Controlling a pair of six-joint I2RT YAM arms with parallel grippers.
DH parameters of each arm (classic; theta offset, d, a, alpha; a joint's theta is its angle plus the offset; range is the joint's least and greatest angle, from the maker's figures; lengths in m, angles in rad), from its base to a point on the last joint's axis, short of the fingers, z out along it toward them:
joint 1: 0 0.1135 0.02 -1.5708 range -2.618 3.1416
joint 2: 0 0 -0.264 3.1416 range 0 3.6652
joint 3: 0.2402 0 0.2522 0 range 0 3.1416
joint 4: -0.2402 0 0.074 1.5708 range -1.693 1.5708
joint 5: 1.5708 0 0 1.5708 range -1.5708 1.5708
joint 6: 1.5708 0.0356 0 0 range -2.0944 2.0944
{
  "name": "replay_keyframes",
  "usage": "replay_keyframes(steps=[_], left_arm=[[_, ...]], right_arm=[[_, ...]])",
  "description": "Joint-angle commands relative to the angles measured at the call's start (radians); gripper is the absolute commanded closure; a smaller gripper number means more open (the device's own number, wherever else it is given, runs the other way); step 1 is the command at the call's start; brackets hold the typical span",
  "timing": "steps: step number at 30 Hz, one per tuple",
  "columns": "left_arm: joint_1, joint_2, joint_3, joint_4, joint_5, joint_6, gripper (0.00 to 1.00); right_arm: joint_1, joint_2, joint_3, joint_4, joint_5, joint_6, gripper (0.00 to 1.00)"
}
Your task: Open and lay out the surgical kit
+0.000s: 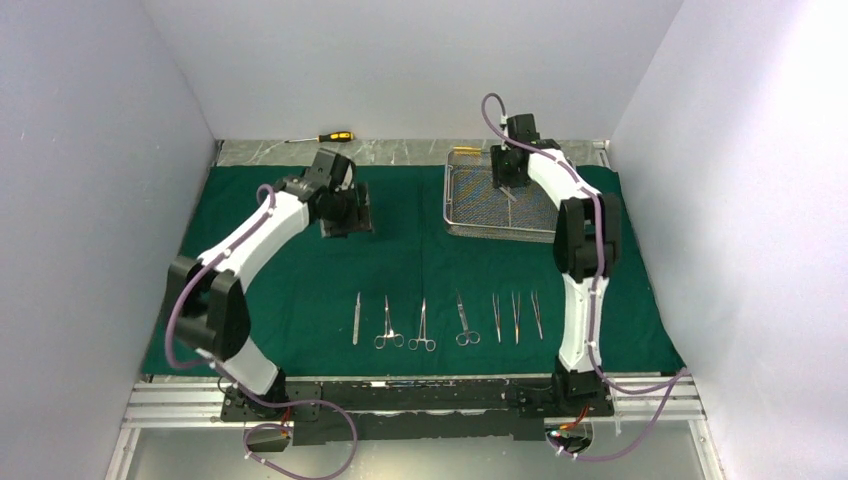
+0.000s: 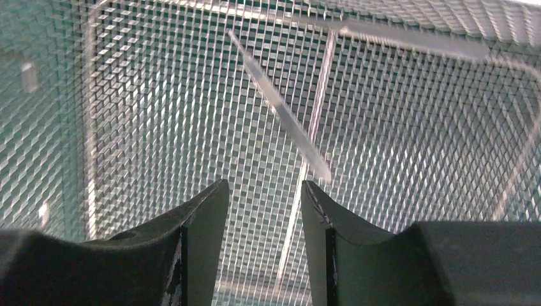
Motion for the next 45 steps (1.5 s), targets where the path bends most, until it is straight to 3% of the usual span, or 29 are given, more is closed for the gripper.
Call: replay_keyframes(steps=[1, 9, 20, 24, 28, 33, 45], left_arm=[[0.053, 0.134, 0.144, 0.021, 0.198, 0.067, 0.27], [0.087, 0.256, 0.280, 0.015, 0.282, 0.092, 0.22], [0.113, 0.288, 0.312, 0.001, 0.292, 0.105, 0.23], [0.117, 0.286, 0.304, 0.008, 0.298, 0.100, 0.23], [0.118, 0.282, 0.297, 0.018, 0.309, 0.096, 0.23], [0.119, 0.280, 0.295, 0.023, 0.317, 0.095, 0.24], [0.120, 0.251, 0.255, 0.060, 0.333, 0.087, 0.24]], right_arm=[[-0.008, 0.135, 0.185, -0.063, -0.023, -0.127, 0.51], [-0.010, 0.263, 0.319, -0.064, -0.035, -0.163, 0.50], [-0.039, 0.360, 0.375, -0.152, -0.126, -0.158, 0.52], [-0.056, 0.401, 0.438, -0.225, -0.181, -0.074, 0.59], [-0.049, 0.391, 0.418, -0.235, -0.149, -0.062, 0.73], [-0.044, 0.322, 0.360, -0.198, -0.103, -0.071, 0.82], [-0.036, 0.213, 0.335, -0.268, -0.079, 0.046, 0.85]])
